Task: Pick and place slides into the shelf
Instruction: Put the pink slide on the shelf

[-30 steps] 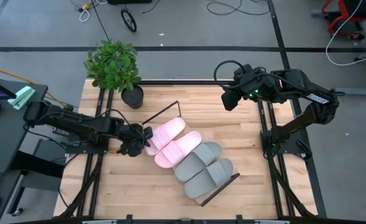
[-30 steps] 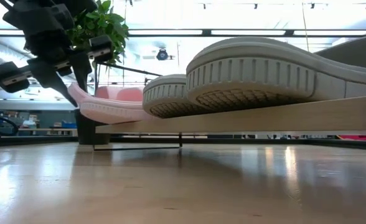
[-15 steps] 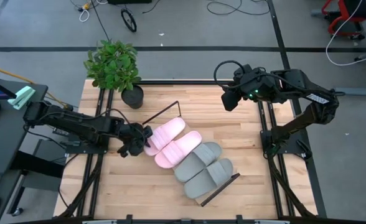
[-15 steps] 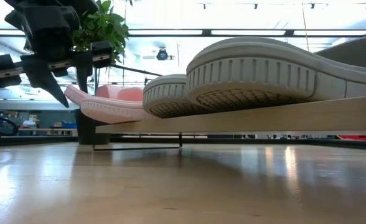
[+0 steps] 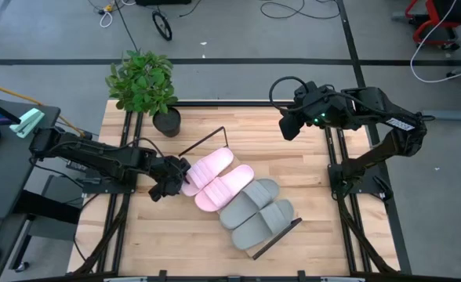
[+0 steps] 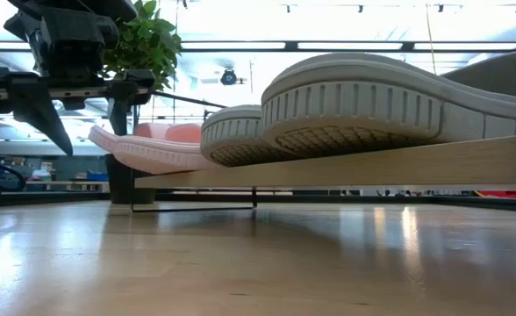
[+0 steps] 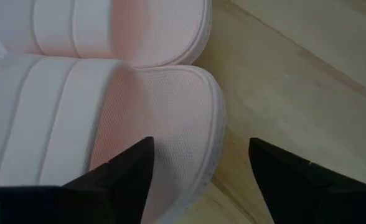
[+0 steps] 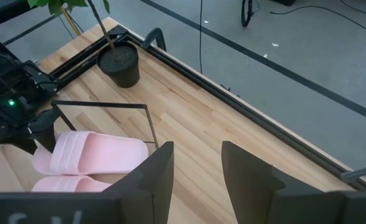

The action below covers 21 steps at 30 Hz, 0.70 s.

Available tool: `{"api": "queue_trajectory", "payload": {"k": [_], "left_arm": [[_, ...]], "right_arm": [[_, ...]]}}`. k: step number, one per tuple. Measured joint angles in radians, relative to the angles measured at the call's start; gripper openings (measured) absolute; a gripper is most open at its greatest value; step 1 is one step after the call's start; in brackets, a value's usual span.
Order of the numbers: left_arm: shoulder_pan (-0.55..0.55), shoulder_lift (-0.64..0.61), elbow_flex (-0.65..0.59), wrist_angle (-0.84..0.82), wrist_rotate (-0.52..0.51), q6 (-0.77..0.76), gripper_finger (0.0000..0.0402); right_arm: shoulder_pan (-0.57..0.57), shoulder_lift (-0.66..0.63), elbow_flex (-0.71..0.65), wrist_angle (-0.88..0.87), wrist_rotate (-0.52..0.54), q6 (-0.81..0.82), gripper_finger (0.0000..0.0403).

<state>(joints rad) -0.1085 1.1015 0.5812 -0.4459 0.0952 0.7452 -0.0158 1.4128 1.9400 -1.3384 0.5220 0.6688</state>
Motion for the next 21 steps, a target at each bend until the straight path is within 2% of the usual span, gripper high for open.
{"api": "queue_trajectory", "payload": {"k": [5,9,15,21], "left_arm": [[0.0,0.0,0.0,0.008,0.002,-0.002,0.0277],[0.0,0.0,0.0,0.006,0.037,-0.027,0.0274],[-0.003,-0.002,0.006,0.005,0.036,-0.022,0.0271],[-0.003,-0.004,0.036,0.003,0.015,0.136,0.027]], "right_arm": [[0.0,0.0,0.0,0.0,0.0,-0.008,0.014],[0.0,0.0,0.0,0.0,0.0,-0.01,0.014],[0.0,0.0,0.0,0.0,0.0,-0.016,0.014],[0.0,0.0,0.0,0.0,0.0,-0.018,0.014]]}}
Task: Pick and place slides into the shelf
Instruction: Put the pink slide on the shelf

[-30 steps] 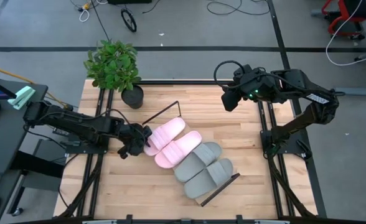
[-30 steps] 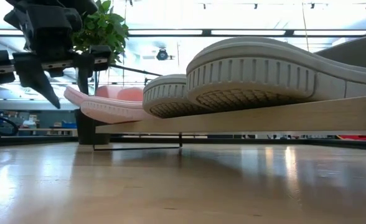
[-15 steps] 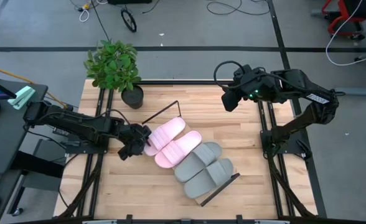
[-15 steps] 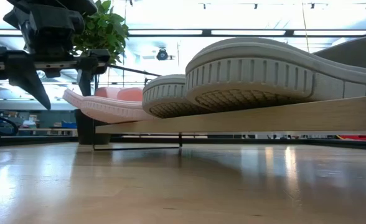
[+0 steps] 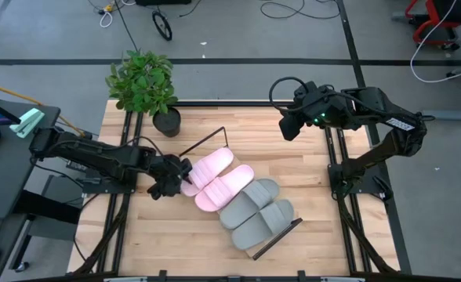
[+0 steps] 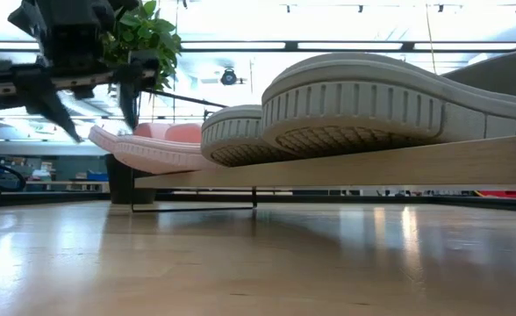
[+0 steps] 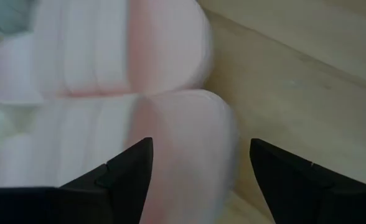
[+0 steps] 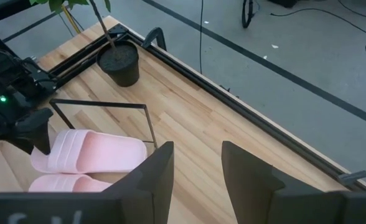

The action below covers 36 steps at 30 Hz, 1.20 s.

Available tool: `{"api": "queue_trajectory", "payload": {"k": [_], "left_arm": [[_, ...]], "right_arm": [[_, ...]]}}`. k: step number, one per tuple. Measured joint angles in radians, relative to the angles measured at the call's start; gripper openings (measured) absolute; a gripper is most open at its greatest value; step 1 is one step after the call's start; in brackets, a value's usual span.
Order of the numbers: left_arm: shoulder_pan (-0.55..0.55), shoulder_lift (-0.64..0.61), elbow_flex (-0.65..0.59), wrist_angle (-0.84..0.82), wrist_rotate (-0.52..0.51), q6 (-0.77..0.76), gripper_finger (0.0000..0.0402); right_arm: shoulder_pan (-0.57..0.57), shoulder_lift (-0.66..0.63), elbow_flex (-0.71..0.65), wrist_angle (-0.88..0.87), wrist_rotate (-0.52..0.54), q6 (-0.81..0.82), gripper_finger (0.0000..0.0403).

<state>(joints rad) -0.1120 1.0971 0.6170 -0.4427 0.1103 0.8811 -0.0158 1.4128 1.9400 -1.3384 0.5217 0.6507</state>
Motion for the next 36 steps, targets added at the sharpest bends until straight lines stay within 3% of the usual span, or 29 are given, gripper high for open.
{"api": "queue_trajectory", "payload": {"k": [8,15,23,36], "left_arm": [[0.0,-0.001,0.159,-0.126,-0.087,0.027,0.027],[0.001,-0.001,0.288,-0.212,-0.088,0.03,0.026],[0.009,0.042,0.236,-0.214,-0.089,0.151,0.0228],[0.009,0.163,0.21,-0.125,-0.14,0.152,0.0172]], "right_arm": [[0.0,0.0,0.0,0.0,-0.001,-0.009,0.014],[0.0,0.0,0.0,0.0,-0.007,-0.043,0.014],[-0.001,0.0,0.0,0.0,-0.007,-0.071,0.014],[0.0,0.0,0.0,0.0,-0.006,-0.084,0.014]]}}
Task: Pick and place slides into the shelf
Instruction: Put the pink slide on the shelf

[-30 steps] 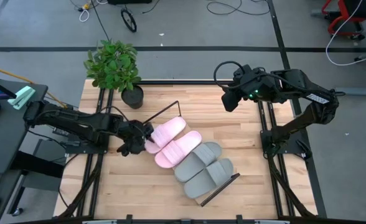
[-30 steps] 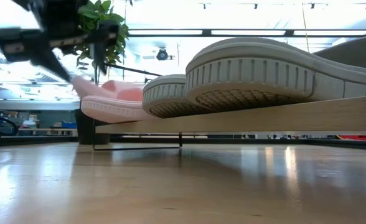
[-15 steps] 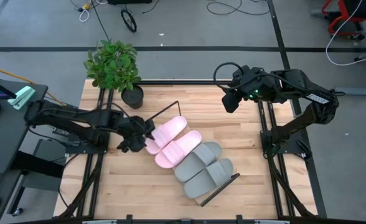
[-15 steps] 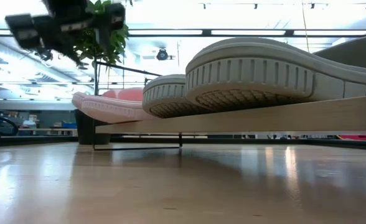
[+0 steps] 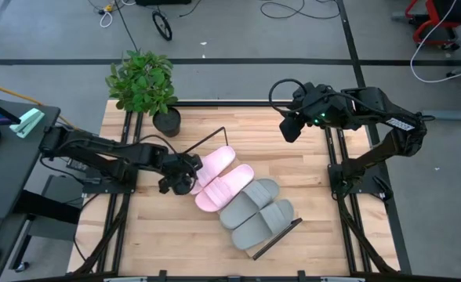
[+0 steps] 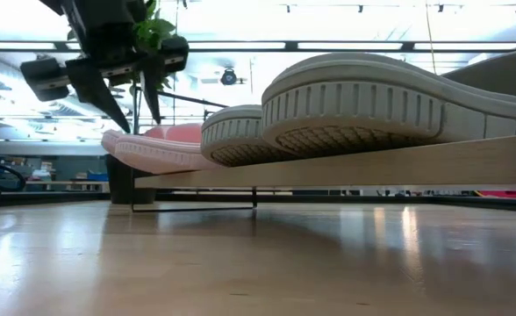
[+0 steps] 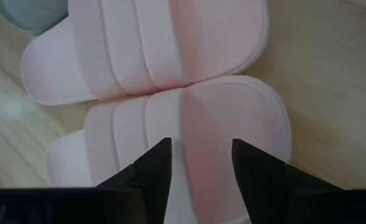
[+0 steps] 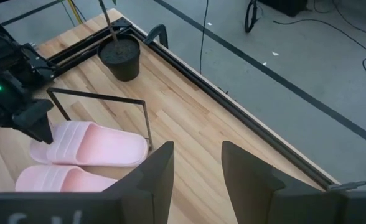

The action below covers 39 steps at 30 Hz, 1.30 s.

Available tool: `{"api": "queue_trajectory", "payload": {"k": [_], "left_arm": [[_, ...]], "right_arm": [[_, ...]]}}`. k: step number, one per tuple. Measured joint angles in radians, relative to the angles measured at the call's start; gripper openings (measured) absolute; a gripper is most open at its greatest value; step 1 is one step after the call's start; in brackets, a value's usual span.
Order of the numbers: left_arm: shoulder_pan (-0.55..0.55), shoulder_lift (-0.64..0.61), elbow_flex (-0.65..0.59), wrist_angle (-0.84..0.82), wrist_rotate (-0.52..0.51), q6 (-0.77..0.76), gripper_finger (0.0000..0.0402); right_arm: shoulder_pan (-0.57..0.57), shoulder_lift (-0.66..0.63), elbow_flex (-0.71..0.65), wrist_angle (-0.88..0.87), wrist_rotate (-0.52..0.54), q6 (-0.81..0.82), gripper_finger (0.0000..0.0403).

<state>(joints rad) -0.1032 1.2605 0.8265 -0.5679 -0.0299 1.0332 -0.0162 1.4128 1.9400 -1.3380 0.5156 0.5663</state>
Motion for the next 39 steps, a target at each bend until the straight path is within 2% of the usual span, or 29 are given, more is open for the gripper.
{"api": "queue_trajectory", "payload": {"k": [19,39], "left_arm": [[0.054,0.051,0.0,0.027,-0.003,-0.026,0.0162],[0.068,0.084,0.001,0.033,0.052,-0.033,0.0165]], "right_arm": [[0.0,0.0,0.0,-0.001,-0.027,-0.031,0.014],[0.0,0.0,0.0,-0.001,-0.055,-0.047,0.014]]}}
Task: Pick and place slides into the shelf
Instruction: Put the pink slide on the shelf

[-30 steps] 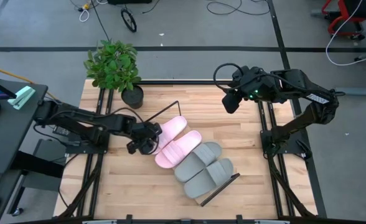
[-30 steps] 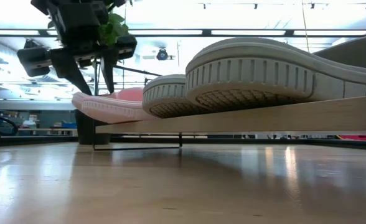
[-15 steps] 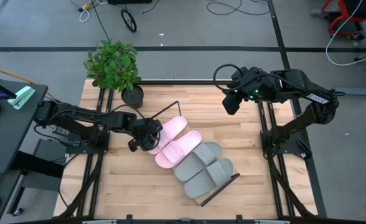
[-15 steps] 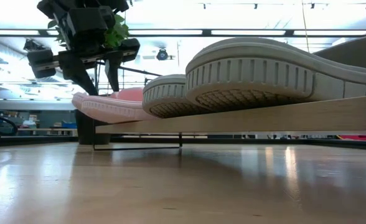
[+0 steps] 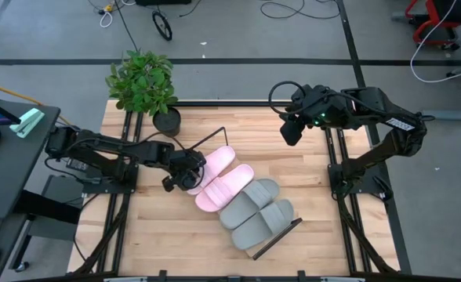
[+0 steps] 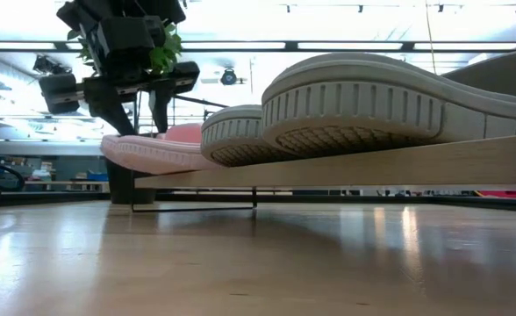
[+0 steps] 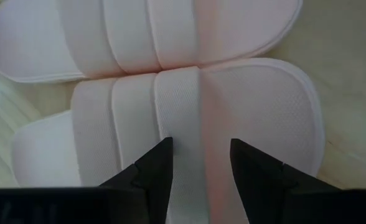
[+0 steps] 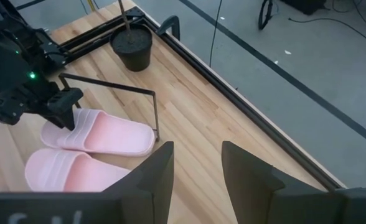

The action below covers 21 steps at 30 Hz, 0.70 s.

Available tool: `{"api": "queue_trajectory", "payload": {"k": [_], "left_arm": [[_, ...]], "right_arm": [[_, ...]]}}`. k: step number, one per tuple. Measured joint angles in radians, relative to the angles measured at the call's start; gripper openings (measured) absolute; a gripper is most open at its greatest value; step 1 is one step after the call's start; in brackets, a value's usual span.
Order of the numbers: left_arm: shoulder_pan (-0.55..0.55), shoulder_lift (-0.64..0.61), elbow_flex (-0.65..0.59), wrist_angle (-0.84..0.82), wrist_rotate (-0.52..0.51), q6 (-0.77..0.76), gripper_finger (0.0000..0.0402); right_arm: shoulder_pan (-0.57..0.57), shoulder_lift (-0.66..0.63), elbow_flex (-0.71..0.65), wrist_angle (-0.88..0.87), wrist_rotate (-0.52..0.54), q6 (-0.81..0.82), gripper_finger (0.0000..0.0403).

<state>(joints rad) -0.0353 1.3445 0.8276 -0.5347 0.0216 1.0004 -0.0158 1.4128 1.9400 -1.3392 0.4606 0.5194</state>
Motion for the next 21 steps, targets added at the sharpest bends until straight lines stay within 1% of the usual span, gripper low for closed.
{"api": "queue_trajectory", "payload": {"k": [13,21], "left_arm": [[0.0,0.049,0.0,0.019,-0.001,0.0,0.0167],[-0.015,0.008,-0.002,0.037,-0.1,0.006,0.0161]], "right_arm": [[0.0,0.0,0.0,-0.007,-0.01,0.0,0.014],[0.0,0.0,0.0,-0.007,-0.011,-0.006,0.014]]}}
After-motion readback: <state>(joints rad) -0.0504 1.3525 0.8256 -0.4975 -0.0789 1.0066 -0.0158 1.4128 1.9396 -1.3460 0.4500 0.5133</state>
